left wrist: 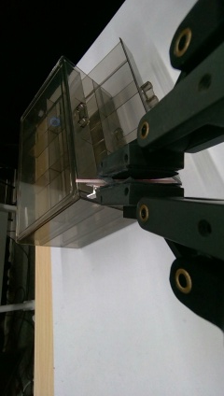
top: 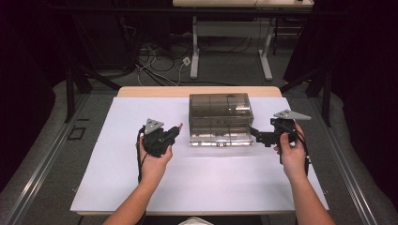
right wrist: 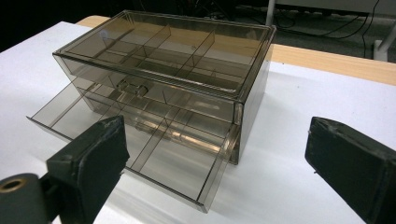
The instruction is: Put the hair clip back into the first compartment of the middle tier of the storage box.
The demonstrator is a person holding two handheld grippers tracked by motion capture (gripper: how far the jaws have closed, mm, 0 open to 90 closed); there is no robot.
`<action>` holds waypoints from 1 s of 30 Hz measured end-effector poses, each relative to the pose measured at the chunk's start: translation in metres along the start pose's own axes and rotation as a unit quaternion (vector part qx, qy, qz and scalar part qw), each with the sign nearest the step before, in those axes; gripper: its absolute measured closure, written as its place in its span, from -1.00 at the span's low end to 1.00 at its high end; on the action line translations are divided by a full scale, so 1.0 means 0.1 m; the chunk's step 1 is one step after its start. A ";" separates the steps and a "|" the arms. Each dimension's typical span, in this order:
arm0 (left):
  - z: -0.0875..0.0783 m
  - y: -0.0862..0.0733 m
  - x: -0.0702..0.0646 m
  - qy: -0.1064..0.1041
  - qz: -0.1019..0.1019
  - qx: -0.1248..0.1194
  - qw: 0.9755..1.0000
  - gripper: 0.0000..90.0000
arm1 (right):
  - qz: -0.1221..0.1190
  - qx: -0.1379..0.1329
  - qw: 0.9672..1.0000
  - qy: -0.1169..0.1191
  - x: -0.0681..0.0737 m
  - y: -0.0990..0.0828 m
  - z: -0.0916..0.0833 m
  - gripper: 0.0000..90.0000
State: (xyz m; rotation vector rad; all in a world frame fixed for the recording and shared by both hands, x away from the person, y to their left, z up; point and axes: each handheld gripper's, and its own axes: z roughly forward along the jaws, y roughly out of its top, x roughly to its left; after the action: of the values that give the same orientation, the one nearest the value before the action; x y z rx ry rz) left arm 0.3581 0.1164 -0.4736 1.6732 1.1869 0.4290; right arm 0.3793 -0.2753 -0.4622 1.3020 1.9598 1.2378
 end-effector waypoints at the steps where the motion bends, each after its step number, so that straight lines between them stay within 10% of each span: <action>1: 0.01 0.01 0.00 0.000 0.001 0.001 1.000 0.91 | 0.000 0.000 1.000 -0.001 0.00 0.00 0.00 -0.87; 30: 0.34 0.02 -0.26 -0.028 0.008 0.013 0.999 0.91 | 0.003 0.006 1.000 0.000 0.01 -0.01 0.02 -0.87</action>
State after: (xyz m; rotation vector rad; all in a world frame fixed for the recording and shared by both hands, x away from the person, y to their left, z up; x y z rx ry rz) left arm 0.3720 0.0762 -0.4802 1.7079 1.1425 0.3754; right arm 0.3799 -0.2732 -0.4642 1.3153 1.9673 1.2306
